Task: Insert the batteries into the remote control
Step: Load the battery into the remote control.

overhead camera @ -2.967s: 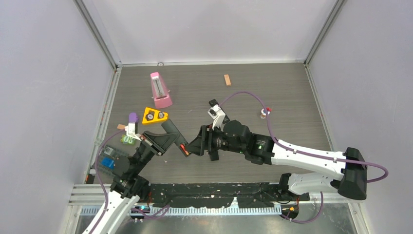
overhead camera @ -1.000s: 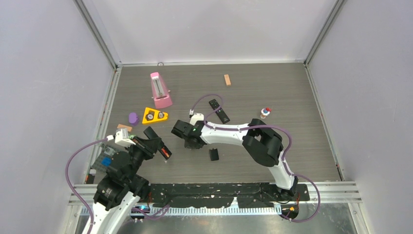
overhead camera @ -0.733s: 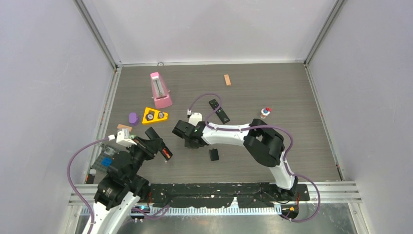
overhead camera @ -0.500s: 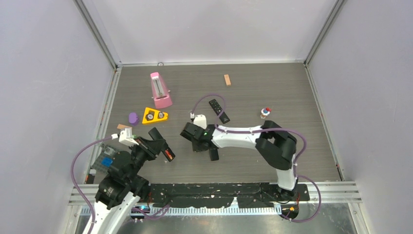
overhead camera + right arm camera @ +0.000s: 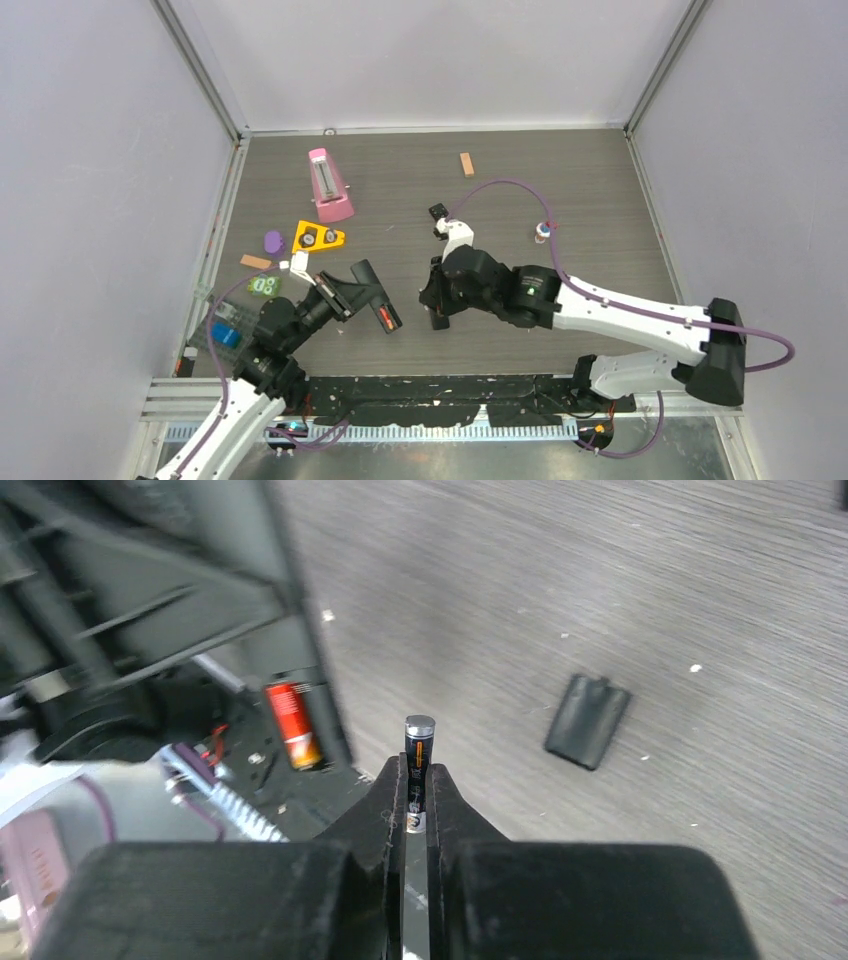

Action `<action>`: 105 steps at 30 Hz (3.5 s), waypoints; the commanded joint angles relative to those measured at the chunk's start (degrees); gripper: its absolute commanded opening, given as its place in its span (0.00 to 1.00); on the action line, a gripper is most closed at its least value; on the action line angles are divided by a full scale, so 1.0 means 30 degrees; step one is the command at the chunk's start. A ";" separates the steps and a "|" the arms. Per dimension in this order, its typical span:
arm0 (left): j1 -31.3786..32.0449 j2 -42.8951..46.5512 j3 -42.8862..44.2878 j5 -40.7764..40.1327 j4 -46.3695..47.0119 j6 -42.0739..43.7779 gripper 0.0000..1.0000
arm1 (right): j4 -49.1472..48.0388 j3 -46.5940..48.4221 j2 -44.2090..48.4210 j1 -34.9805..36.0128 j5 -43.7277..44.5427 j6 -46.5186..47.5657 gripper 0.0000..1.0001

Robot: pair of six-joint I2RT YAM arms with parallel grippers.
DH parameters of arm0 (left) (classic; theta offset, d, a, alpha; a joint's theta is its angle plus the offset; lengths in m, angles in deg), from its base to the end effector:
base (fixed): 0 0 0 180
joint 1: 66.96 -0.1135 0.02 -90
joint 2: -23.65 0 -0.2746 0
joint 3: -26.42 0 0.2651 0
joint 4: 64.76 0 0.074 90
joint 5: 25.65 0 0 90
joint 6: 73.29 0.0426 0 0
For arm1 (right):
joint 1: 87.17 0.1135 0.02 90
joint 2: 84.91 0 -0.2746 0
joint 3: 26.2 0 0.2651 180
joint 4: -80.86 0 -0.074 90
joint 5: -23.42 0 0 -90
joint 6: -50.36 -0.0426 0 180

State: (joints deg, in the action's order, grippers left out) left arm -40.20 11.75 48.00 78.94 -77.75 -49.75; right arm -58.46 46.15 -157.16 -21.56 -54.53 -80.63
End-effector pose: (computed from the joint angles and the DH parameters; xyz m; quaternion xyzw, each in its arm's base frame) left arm 0.1092 -0.0671 0.2080 -0.1630 0.7081 -0.5582 0.4006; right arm 0.1275 0.2597 0.3003 -0.1497 0.8920 0.2763 0.3249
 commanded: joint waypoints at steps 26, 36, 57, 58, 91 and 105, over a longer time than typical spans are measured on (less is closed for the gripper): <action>0.0044 -0.1770 -0.1087 0.1714 0.7342 -0.5636 0.00 | 0.4185 0.6869 -0.3560 0.3745 0.2297 0.2045 0.09; 0.0044 -0.1834 -0.1130 0.1615 0.7354 -0.5760 0.00 | 0.4133 0.6879 -0.3758 0.3766 0.1988 0.1983 0.22; 0.0044 -0.1725 -0.1329 0.1252 0.7333 -0.6748 0.00 | -0.0608 0.1775 0.1673 0.2845 0.1335 -0.1014 0.60; 0.0044 -0.1703 -0.1357 0.1193 0.7359 -0.7098 0.00 | -0.1411 0.1337 0.2009 0.2808 0.1334 -0.1197 0.60; 0.0044 -0.0010 -0.1920 0.0128 0.5981 -0.9490 0.00 | -0.5489 -0.1474 0.2698 0.2742 0.0073 -0.0572 0.42; 0.0043 -0.0032 -0.1979 0.0041 0.5915 -0.9430 0.00 | -0.4615 -0.0755 0.2221 0.2742 -0.0999 0.0559 0.53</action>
State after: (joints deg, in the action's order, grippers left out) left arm -40.20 11.09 42.12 79.73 -61.88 -77.64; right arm -72.12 40.60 -149.20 -13.37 -57.37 -80.26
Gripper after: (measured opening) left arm 0.144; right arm 0.544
